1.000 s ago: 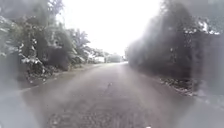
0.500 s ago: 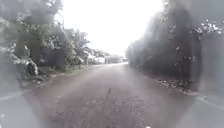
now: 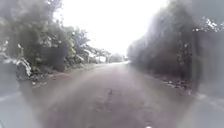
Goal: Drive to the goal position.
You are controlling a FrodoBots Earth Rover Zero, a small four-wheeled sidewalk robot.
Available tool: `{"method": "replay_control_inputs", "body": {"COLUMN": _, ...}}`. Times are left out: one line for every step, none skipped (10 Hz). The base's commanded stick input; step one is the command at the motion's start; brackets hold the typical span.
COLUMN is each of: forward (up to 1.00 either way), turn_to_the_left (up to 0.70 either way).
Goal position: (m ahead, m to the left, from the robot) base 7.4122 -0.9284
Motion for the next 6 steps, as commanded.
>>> {"method": "replay_control_inputs", "body": {"forward": 0.70, "turn_to_the_left": -0.14}}
{"method": "replay_control_inputs", "body": {"forward": 0.70, "turn_to_the_left": -0.31}}
{"method": "replay_control_inputs", "body": {"forward": 0.70, "turn_to_the_left": -0.35}}
{"method": "replay_control_inputs", "body": {"forward": 0.70, "turn_to_the_left": -0.35}}
{"method": "replay_control_inputs", "body": {"forward": 0.70, "turn_to_the_left": -0.35}}
{"method": "replay_control_inputs", "body": {"forward": 0.70, "turn_to_the_left": -0.35}}
